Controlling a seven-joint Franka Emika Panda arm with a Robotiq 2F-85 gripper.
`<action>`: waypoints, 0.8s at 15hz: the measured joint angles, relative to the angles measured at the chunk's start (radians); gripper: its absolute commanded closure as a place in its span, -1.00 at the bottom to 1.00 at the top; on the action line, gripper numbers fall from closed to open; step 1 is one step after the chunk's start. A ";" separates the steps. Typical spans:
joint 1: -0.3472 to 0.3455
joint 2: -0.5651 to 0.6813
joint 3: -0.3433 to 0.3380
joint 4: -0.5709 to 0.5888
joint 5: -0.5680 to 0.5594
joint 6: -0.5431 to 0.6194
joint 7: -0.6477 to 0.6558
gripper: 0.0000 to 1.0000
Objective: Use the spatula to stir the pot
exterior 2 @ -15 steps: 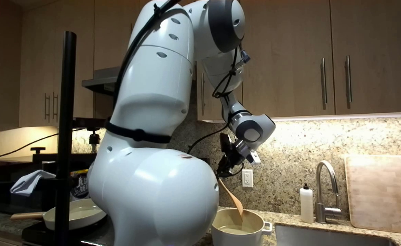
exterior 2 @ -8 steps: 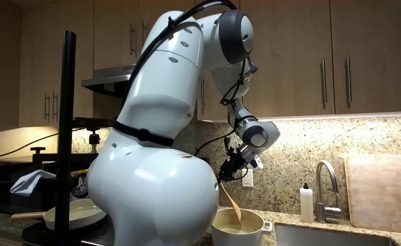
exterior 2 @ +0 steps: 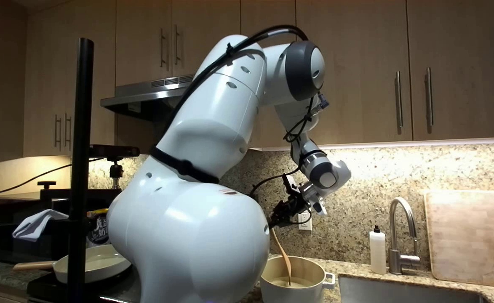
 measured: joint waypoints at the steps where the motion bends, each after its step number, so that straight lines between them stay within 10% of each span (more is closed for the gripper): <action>1: 0.000 0.027 0.000 0.021 0.000 -0.021 0.000 0.82; 12: -0.002 0.094 -0.047 0.043 0.108 -0.094 0.003 0.82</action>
